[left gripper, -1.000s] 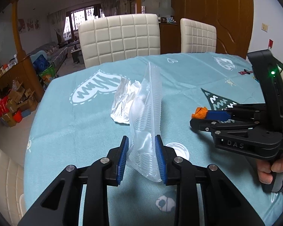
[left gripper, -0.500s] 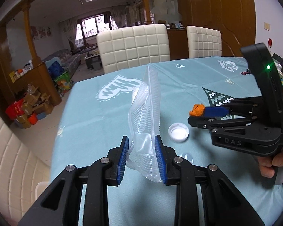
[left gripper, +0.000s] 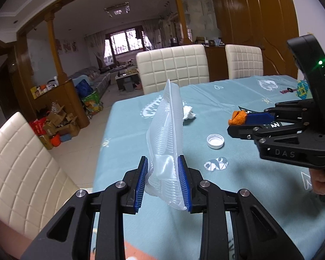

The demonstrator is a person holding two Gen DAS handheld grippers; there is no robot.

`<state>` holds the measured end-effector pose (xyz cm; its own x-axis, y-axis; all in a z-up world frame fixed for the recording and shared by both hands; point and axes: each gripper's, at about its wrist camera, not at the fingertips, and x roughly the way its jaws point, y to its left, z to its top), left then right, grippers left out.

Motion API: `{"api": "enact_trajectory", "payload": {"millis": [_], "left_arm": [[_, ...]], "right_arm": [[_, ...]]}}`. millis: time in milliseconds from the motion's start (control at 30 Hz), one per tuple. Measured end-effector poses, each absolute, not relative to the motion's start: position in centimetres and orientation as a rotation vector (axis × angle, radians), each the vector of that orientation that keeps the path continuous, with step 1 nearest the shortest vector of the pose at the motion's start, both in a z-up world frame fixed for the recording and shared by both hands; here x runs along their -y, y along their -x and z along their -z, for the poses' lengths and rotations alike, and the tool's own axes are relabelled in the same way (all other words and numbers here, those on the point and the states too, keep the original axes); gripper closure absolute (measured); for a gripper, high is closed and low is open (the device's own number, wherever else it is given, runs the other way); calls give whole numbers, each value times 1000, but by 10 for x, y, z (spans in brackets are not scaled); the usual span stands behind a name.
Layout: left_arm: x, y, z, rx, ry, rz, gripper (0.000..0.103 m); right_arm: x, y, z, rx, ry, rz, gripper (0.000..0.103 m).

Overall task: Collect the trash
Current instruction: 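Carry the clear tray and orange item toward the bin with both tools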

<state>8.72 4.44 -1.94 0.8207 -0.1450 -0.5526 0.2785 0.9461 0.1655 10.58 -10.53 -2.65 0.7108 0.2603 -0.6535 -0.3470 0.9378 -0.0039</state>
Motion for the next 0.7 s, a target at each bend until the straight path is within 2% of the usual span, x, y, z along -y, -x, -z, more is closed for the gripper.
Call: {"api": "enact_trajectory", "payload": {"millis": [700], "left_arm": [[-150,-24,16,-511,-167,14,75]], "right_arm": [[-2,-67,0,-625,305,-463,69]]}}
